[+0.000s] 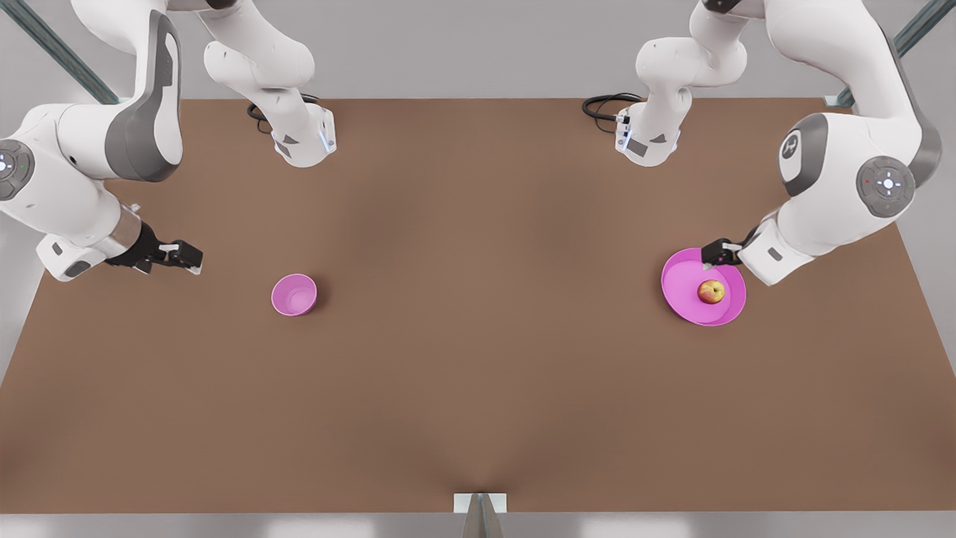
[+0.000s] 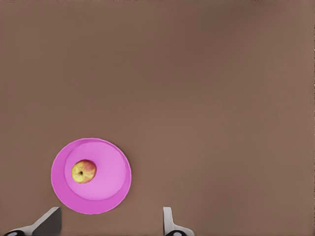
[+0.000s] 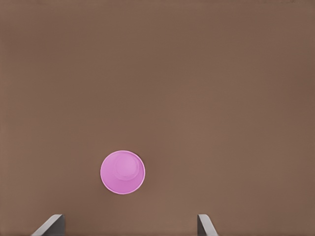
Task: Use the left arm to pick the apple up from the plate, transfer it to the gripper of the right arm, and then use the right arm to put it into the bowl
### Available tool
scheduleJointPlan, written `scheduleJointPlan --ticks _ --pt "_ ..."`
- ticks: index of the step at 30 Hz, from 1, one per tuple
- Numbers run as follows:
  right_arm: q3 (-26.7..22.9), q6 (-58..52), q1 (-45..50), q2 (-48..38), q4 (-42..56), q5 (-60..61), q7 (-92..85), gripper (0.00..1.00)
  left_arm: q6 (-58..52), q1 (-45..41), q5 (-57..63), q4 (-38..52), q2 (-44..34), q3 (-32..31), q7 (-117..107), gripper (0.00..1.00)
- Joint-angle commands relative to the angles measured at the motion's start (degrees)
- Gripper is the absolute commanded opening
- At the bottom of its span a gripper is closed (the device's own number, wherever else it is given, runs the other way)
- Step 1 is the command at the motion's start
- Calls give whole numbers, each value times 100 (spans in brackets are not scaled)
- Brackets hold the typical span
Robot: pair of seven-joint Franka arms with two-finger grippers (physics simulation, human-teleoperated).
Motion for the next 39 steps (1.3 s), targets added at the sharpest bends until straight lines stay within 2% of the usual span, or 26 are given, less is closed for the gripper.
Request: scheduleJointPlan --ticks 1,2,3,4,7,9,12,16,22,39 --pt "0 32 -1 -6 7 5 -4 100 125 -12 -42 -23 -30 -1 -276 100" --pt "0 32 -1 -6 7 5 -4 100 203 -3 -42 -189 -118 -1 -276 100" --pt "0 32 -1 -6 7 5 -4 100 1062 119 -42 -1144 -512 -1 -276 100" --pt "0 32 -1 -6 7 5 -4 100 1486 216 -42 -1710 -698 7 -268 100" --pt "0 32 -10 -6 7 5 -4 100 3323 418 -42 -3283 -830 192 -259 100" --pt "0 32 -10 -6 -2 5 -4 100 4343 638 -42 -4004 -690 227 -268 100" --pt "0 32 -10 -6 -2 5 -4 100 4668 682 -42 -4329 -417 491 -268 100" --pt "0 32 -10 -6 -2 5 -4 100 5020 1051 -42 -4400 -13 491 -57 100" --pt "-9 32 -19 -6 7 5 -12 100 5591 1069 -77 -4707 347 526 -57 100" --pt "-18 14 -19 -6 -2 5 -4 100 6084 1122 -147 -4734 1156 605 -57 100"
